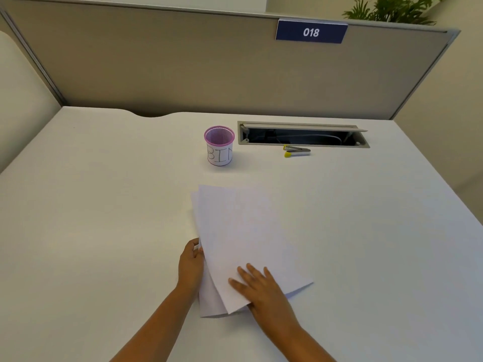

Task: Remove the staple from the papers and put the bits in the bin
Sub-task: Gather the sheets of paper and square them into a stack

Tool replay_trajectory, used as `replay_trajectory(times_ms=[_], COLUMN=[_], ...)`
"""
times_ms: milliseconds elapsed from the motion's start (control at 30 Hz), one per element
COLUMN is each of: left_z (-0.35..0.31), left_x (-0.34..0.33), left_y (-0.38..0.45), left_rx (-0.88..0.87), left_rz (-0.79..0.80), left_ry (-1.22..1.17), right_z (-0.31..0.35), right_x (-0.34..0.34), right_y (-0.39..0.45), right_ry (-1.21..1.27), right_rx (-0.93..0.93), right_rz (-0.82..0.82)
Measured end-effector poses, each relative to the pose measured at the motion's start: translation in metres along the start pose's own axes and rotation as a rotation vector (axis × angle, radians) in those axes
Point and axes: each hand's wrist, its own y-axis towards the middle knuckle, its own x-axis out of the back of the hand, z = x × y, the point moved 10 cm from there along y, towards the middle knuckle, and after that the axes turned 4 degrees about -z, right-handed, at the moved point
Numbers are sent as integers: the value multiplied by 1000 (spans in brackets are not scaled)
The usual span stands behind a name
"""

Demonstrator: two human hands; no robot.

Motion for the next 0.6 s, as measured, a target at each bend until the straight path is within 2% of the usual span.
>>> replay_trajectory(times_ms=[100, 500, 600], left_z=[-2, -4, -7], left_x=[0, 0, -2], left_y=[-2, -5, -6], left_rx=[-2, -20, -45], left_rz=[-2, -4, 15], left_ry=[3, -11, 4], right_z=[5, 9, 11], right_x=[-12, -11, -17], right_y=[3, 22, 17], right_ry=[-1, -69, -44], right_rx=[-23, -135, -211], right_rz=[85, 90, 229])
